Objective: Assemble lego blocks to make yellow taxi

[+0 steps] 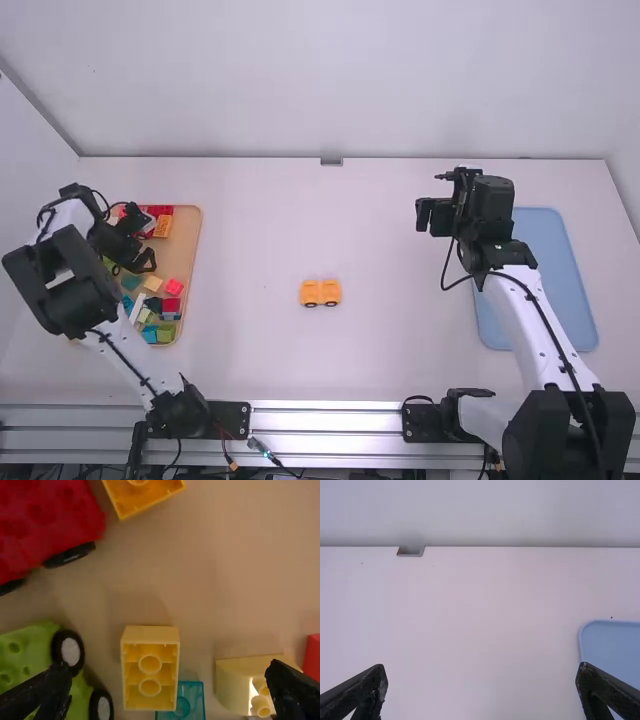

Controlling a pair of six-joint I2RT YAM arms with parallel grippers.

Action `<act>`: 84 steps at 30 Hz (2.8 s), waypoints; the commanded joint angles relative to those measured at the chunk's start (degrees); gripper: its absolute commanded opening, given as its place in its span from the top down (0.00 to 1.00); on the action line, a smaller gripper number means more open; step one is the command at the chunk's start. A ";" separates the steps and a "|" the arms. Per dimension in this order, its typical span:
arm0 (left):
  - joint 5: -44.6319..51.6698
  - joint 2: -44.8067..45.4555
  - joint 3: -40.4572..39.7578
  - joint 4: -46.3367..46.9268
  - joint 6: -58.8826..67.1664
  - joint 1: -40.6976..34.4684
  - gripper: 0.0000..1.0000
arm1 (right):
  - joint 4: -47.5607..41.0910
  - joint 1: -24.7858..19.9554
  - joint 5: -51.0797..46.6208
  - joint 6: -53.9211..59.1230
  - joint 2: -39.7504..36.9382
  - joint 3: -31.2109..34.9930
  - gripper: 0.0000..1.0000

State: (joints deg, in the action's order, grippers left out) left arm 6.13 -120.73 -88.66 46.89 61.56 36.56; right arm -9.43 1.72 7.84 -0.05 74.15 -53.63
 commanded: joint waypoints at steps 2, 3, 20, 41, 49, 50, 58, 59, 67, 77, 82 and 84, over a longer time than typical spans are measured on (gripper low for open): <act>-1.31 -2.43 -0.09 0.63 0.90 0.55 0.06 | 0.04 0.20 0.28 -0.11 0.42 -1.60 0.01; -0.96 -3.04 -0.09 0.59 0.85 0.63 0.11 | 0.17 0.22 0.31 -0.13 0.44 -1.60 0.01; -4.79 -3.26 -0.09 0.74 -3.65 1.42 0.44 | 0.46 0.20 0.26 -0.09 0.42 -1.60 0.01; -4.09 -3.26 -0.09 -0.81 -5.53 1.73 0.77 | 0.39 0.20 0.28 -0.11 0.42 -1.60 0.01; -3.61 -3.26 -0.09 -1.33 -6.71 1.60 0.51 | 0.37 0.22 0.28 -0.11 0.42 -1.60 0.01; -3.61 -3.26 -0.09 -1.33 -6.71 1.60 0.49 | 0.37 0.22 0.26 -0.11 0.44 -1.60 0.01; -2.23 -3.26 -0.09 -2.34 -9.73 1.64 0.46 | 0.42 0.20 0.28 -0.11 0.44 -1.60 0.01; -2.51 -3.26 -0.09 -2.23 -9.70 1.60 0.47 | 0.39 0.20 0.31 -0.13 0.44 -1.60 0.01; -2.34 -3.26 -0.09 -2.19 -9.70 1.62 0.57 | 0.20 0.20 0.28 -0.11 0.44 -1.60 0.01; -2.54 -3.26 -0.09 -1.88 -9.73 1.73 0.74 | 0.22 0.20 0.31 -0.11 0.42 -1.60 0.01; -2.08 -3.19 -1.68 0.11 -10.91 1.60 0.93 | 1.66 0.26 7.65 -0.11 0.44 -1.60 0.01; -2.10 -3.17 -3.37 0.85 -13.31 1.60 0.98 | 2.16 0.24 10.93 -0.11 0.44 -1.60 0.01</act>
State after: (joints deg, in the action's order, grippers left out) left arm 3.05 -123.59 -89.93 47.33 50.48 37.78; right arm -7.40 1.72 13.43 -0.01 74.15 -53.63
